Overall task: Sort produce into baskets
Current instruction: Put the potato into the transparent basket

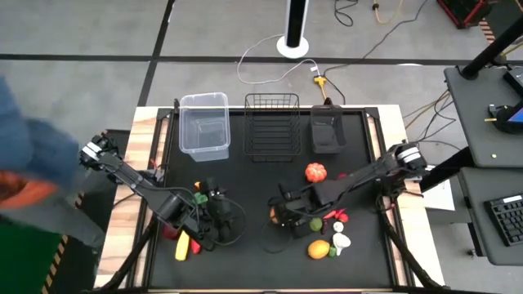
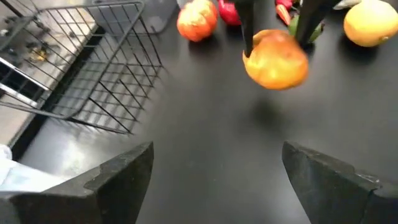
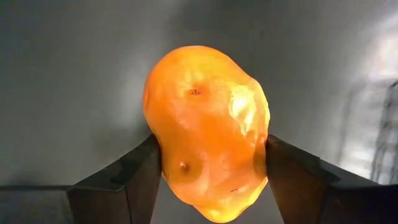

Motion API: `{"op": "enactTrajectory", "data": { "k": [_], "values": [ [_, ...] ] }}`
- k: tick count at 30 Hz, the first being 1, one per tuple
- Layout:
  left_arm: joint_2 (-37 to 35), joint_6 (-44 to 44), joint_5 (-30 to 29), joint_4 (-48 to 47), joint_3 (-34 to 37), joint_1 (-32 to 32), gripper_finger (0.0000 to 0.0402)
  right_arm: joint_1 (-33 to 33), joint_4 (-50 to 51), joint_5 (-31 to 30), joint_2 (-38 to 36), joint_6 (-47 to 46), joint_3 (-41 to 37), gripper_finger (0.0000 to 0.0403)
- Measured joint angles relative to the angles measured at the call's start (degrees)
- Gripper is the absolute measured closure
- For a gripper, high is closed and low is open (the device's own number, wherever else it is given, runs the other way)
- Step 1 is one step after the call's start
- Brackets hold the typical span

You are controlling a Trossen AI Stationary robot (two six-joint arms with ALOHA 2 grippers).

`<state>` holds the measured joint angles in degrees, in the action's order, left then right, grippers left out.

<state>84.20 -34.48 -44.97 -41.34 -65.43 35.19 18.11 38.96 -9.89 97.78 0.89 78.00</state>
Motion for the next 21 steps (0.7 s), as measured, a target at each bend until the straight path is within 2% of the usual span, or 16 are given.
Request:
{"op": "enactTrajectory", "data": {
  "k": [6, 13, 17, 21],
  "values": [
    [-0.02, 0.93, -2.06, 0.06, 0.26, 0.93, 0.0071, -0.67, -16.09, -0.61, -9.38, 3.41, -5.39, 0.0158],
    [-0.49, 0.96, -2.81, 1.52, 4.53, 1.17, 0.0083, -1.01, -39.55, -0.64, -18.13, 8.06, -14.59, 0.0157],
    [-0.68, 2.8, -5.36, 7.09, 6.48, 1.04, 0.0086, -0.87, -56.68, -0.59, -20.68, 10.25, -23.15, 0.0156],
    [-1.25, 9.03, -4.97, 16.11, 8.03, 1.15, 0.0086, -0.89, -71.47, -2.25, -21.08, 7.97, -31.41, 0.0156]
  ]
}}
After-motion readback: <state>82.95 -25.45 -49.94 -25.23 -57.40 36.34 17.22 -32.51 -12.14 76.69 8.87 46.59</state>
